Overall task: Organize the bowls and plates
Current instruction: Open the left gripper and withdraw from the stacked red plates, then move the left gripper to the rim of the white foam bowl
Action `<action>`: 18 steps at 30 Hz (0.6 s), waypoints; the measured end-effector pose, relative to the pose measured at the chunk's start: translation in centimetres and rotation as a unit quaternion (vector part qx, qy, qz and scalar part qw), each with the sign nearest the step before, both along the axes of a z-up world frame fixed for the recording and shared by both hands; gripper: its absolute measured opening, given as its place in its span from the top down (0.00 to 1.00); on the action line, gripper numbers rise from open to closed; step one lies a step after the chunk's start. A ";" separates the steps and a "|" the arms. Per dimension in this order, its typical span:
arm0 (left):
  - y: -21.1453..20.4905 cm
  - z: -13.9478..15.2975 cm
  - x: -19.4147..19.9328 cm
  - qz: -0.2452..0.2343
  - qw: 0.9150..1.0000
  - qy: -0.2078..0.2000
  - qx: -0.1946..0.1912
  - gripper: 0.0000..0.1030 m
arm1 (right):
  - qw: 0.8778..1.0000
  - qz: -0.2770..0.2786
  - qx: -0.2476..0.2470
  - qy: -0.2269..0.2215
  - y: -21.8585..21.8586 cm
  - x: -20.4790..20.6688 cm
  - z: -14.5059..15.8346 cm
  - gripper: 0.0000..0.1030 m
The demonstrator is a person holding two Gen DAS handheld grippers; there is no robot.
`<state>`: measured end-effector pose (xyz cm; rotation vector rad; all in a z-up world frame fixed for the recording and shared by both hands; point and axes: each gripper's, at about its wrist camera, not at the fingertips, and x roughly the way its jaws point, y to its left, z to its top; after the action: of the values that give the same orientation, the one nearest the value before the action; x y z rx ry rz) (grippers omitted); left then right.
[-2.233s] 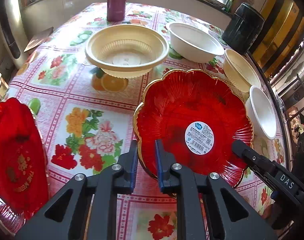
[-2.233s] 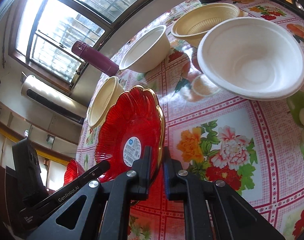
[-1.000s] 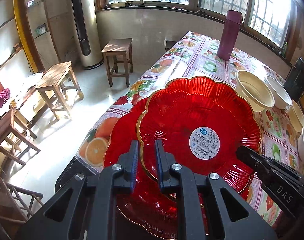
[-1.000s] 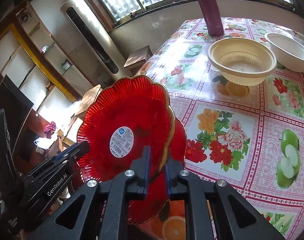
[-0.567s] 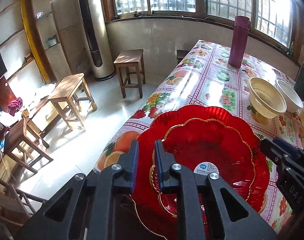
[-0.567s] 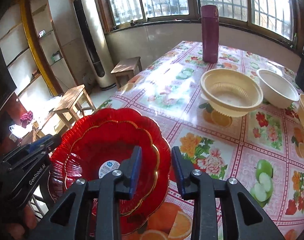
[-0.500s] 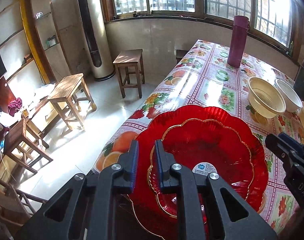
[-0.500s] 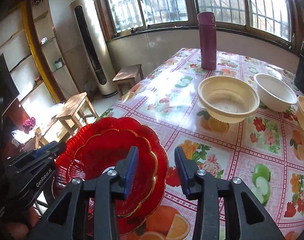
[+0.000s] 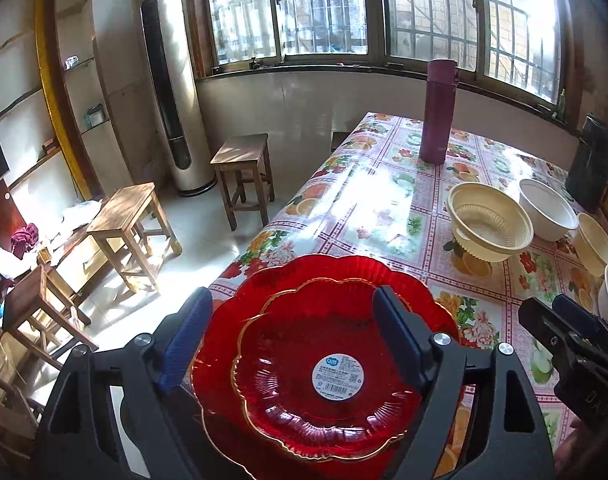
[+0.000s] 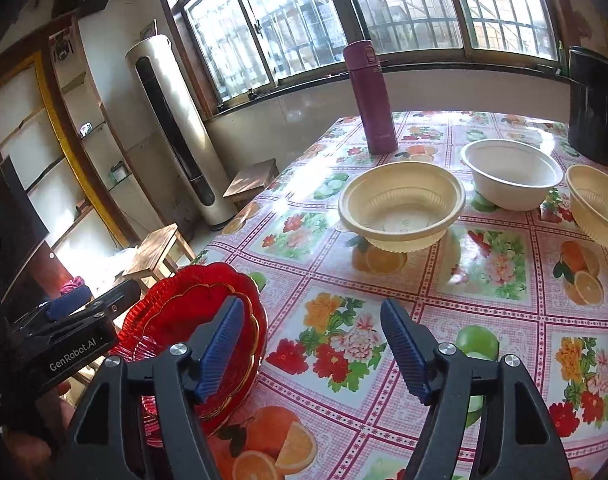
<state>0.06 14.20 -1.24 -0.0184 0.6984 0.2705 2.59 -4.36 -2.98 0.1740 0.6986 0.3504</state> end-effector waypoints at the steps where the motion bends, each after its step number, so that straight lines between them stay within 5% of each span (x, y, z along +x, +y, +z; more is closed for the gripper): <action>1: -0.6 0.1 0.2 -0.004 1.000 0.001 0.001 0.20 | 1.000 -0.001 0.004 0.000 -0.7 0.0 0.0 0.21; 11: -7.6 1.4 2.2 -0.060 0.998 -0.014 0.026 0.20 | 0.997 -0.046 0.058 -0.027 -9.3 0.0 0.9 0.14; 18: -12.8 2.5 3.4 -0.105 0.993 -0.030 0.037 0.19 | 0.992 -0.090 0.049 -0.078 -14.5 -0.3 2.2 0.08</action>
<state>3.43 1.37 1.27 0.1160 0.6240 0.0936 2.34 -18.87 -0.75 0.2986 0.5073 0.2229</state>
